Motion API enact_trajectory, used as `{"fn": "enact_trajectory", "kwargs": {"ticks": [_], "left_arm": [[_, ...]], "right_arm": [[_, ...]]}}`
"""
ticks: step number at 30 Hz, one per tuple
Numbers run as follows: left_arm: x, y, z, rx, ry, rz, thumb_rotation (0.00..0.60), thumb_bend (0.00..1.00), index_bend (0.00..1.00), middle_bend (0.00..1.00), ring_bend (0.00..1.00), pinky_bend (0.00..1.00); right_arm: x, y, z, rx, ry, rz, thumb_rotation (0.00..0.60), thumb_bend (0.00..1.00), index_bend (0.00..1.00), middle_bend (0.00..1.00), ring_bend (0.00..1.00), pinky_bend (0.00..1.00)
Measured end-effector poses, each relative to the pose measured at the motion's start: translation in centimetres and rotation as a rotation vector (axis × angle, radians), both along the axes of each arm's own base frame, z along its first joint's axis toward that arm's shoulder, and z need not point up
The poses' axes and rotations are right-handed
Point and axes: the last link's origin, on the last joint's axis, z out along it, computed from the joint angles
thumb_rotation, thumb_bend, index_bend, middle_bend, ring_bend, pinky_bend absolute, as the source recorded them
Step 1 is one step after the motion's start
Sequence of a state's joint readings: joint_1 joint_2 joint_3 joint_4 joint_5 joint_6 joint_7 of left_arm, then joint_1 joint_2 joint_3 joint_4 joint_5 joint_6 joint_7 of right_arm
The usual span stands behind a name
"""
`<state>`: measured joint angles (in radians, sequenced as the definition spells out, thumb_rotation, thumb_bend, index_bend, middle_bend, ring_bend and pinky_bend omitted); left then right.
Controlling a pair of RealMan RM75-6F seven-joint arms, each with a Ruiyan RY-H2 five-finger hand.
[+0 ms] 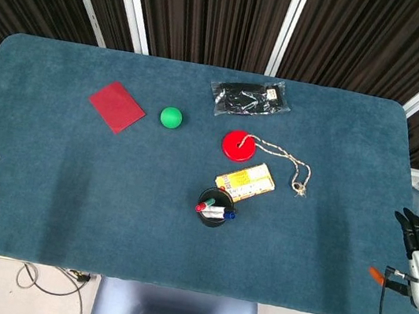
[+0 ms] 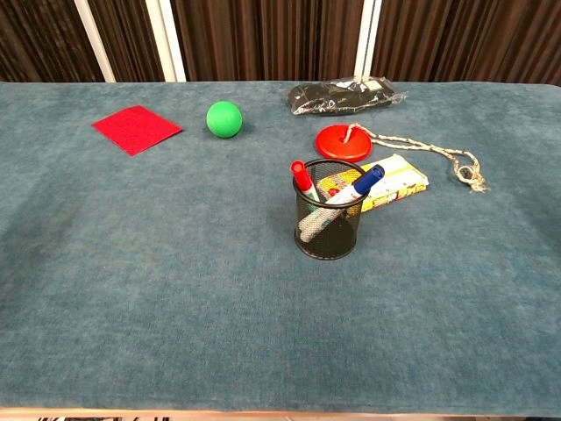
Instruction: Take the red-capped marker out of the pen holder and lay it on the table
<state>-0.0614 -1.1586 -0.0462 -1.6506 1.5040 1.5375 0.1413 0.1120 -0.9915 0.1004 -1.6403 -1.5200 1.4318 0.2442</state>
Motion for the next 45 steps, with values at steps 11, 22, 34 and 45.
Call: {"fn": "enact_trajectory", "kwargs": {"ticks": [11,22,34,45], "left_arm": [[-0.1,0.1,-0.2,-0.006,0.001,0.011,0.6,0.48,0.13,0.0,0.0,0.0],[-0.1,0.3,0.0,0.002,-0.006,0.014,0.6,0.48,0.13,0.0,0.0,0.0],[-0.1,0.4,0.2,0.006,-0.012,0.012,0.6,0.48,0.13,0.0,0.0,0.0],[-0.1,0.4,0.1,0.005,-0.019,0.015,0.6,0.48,0.13,0.0,0.0,0.0]], "right_arm": [[6.5,-5.5,-1.5,0.214,-0.109,0.156,0.6,0.13,0.07,0.0,0.0,0.17],[14.3,-9.4,-6.5,0.369,-0.123,0.254,0.6,0.13,0.15,0.0,0.0,0.17],[19.7,-9.5,-12.2,0.456,-0.115,0.316,0.6,0.13,0.23,0.0,0.0,0.17],[22.9,-11.1,-16.0,0.44,-0.125,0.296,0.6,0.21,0.33,0.0,0.0,0.17]]}}
